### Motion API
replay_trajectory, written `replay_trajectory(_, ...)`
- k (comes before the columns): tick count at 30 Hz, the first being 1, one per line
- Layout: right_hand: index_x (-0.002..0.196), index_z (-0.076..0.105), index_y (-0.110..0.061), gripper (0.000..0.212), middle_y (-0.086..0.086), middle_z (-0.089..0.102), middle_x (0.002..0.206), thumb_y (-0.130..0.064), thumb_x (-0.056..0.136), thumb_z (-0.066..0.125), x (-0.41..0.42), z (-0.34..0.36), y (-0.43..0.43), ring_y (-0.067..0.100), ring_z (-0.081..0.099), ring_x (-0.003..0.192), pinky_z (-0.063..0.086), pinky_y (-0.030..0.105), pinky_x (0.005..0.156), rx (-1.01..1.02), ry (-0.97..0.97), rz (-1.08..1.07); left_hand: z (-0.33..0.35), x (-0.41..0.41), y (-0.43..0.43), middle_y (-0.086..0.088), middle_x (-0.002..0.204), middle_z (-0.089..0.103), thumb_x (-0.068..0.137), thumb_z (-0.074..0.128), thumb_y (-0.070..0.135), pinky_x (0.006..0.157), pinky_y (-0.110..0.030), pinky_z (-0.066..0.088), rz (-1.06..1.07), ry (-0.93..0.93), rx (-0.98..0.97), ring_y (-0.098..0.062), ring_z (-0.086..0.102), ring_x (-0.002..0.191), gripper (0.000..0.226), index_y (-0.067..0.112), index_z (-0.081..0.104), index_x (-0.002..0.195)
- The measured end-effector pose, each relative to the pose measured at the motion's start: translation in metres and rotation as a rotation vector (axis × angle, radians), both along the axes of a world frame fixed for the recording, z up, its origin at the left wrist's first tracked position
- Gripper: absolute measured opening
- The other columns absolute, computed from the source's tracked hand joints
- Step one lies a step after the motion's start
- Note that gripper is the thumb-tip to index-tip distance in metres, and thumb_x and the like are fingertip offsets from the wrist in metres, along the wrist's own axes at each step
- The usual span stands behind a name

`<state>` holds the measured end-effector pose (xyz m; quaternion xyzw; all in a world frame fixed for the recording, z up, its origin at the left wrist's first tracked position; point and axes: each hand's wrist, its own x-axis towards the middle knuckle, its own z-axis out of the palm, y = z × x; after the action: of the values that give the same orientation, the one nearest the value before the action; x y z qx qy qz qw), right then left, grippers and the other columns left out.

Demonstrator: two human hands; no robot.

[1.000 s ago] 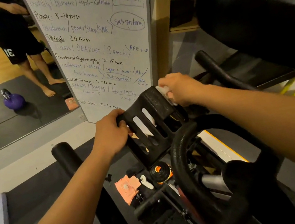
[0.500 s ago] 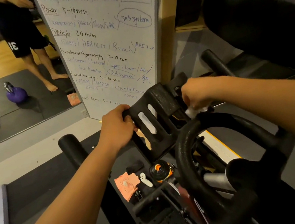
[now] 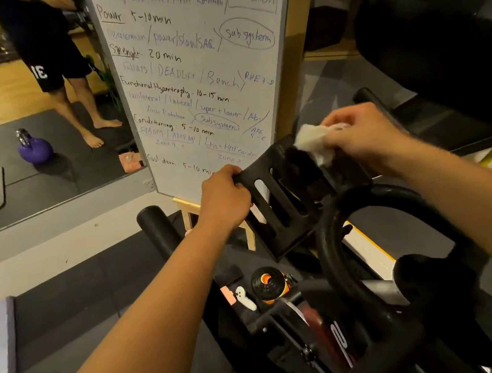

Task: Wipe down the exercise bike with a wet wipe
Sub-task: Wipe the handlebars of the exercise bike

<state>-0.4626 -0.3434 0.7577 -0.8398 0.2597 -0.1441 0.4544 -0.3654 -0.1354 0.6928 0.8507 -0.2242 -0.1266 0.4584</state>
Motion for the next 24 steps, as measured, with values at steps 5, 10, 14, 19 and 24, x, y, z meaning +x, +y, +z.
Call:
replay_trajectory(5, 0.111, 0.068, -0.023, 0.025, 0.000, 0.061, 0.114, -0.017, 0.087, 0.066, 0.009, -0.003, 0.050, 0.016, 0.054, 0.099, 0.043, 0.028, 0.087, -0.456, 0.203, 0.214, -0.002, -0.003, 0.005, -0.013, 0.109, 0.068, 0.095, 0.044, 0.004, 0.086, -0.041, 0.055, -0.015, -0.080, 0.047, -0.029, 0.066, 0.094, 0.035, 0.013, 0.064, 0.122)
replay_trajectory(10, 0.110, 0.071, -0.027, 0.032, 0.006, 0.066, 0.113, -0.009, 0.088, 0.057, -0.011, 0.015, 0.074, 0.025, 0.060, 0.100, 0.050, 0.032, 0.084, -0.822, 0.628, 0.411, 0.000, -0.001, 0.006, -0.012, 0.107, 0.069, 0.093, 0.042, 0.011, 0.079, -0.032, 0.048, -0.023, -0.060, 0.036, -0.030, 0.062, 0.096, 0.032, 0.009, 0.066, 0.115)
replay_trajectory(14, 0.111, 0.068, -0.022, 0.025, 0.003, 0.062, 0.109, -0.014, 0.091, 0.055, 0.008, 0.017, 0.112, 0.019, 0.055, 0.093, 0.050, 0.034, 0.083, -0.800, 0.552, 0.459, 0.010, 0.000, 0.008, -0.013, 0.102, 0.064, 0.095, 0.044, 0.025, 0.077, -0.037, 0.050, 0.149, 0.646, -0.416, -0.025, 0.060, 0.085, 0.021, 0.010, 0.059, 0.102)
replay_trajectory(19, 0.119, 0.060, -0.010, 0.030, 0.008, 0.048, 0.122, -0.017, 0.090, 0.062, 0.027, -0.037, 0.132, 0.026, 0.051, 0.111, 0.044, 0.031, 0.087, -0.877, 0.502, 0.302, 0.013, -0.006, 0.023, -0.009, 0.098, 0.064, 0.103, 0.040, 0.037, 0.096, -0.044, 0.049, 0.171, 1.035, -0.637, -0.028, 0.061, 0.098, 0.029, 0.015, 0.058, 0.098)
replay_trajectory(24, 0.099, 0.066, -0.009, 0.023, 0.008, 0.059, 0.090, -0.023, 0.099, 0.047, 0.012, -0.053, 0.146, 0.028, 0.062, 0.086, 0.043, 0.029, 0.068, -0.616, 0.631, 0.214, 0.014, -0.009, 0.026, -0.009, 0.099, 0.064, 0.102, 0.042, 0.034, 0.086, -0.040, 0.052, 0.211, 1.106, -0.694, -0.025, 0.063, 0.092, 0.025, 0.014, 0.056, 0.100)
